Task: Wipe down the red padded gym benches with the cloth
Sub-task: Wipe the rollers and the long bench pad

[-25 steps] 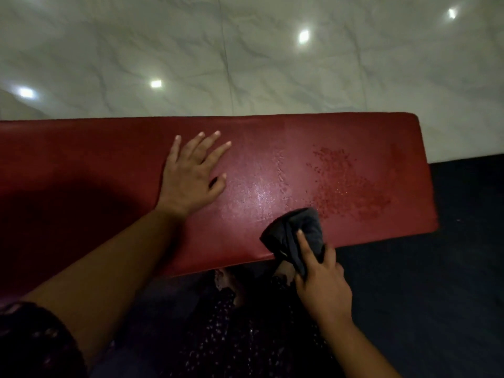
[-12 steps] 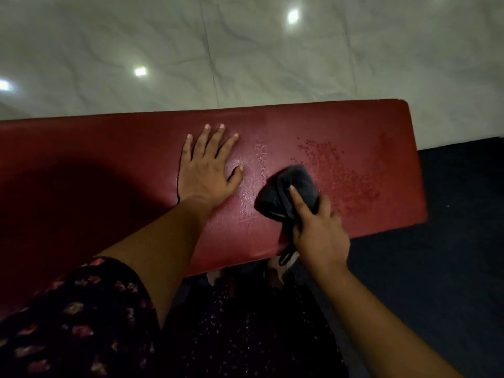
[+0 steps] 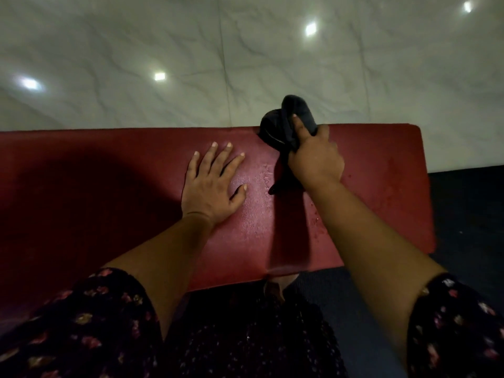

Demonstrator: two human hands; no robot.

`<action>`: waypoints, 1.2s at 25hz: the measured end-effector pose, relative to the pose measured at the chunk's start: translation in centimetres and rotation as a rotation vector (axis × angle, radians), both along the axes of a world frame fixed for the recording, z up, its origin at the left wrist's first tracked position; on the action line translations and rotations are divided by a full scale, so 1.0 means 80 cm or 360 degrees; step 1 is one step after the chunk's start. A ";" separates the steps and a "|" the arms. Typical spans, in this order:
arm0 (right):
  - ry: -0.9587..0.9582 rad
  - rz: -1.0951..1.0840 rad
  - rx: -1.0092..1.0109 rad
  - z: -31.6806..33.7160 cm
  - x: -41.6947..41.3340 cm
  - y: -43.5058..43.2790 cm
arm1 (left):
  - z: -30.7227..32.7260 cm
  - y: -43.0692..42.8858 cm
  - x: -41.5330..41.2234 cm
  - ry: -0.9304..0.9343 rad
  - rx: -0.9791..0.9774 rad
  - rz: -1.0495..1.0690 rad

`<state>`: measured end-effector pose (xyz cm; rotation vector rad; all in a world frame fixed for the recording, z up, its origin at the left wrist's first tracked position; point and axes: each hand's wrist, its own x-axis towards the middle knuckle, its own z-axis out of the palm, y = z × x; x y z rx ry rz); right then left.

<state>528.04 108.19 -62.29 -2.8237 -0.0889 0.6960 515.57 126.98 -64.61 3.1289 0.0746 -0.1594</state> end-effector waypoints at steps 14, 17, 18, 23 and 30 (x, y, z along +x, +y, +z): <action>0.0478 -0.0166 -0.0161 0.037 -0.282 -0.144 | 0.005 -0.004 0.002 -0.0042 -0.0086 0.0016; 0.0432 -0.0151 -0.0230 0.035 -0.294 -0.176 | 0.012 -0.004 0.001 -0.0059 -0.0200 0.0074; 0.0394 -0.0158 -0.0234 0.033 -0.286 -0.181 | 0.016 -0.010 0.006 -0.0076 -0.0265 0.0088; 0.0141 -0.0070 -0.0211 0.007 -0.174 -0.166 | 0.002 -0.078 0.054 -0.0032 -0.0254 -0.0168; -0.0052 0.0127 -0.0265 -0.017 0.014 -0.107 | -0.026 -0.093 0.060 0.0106 -0.0052 -0.0165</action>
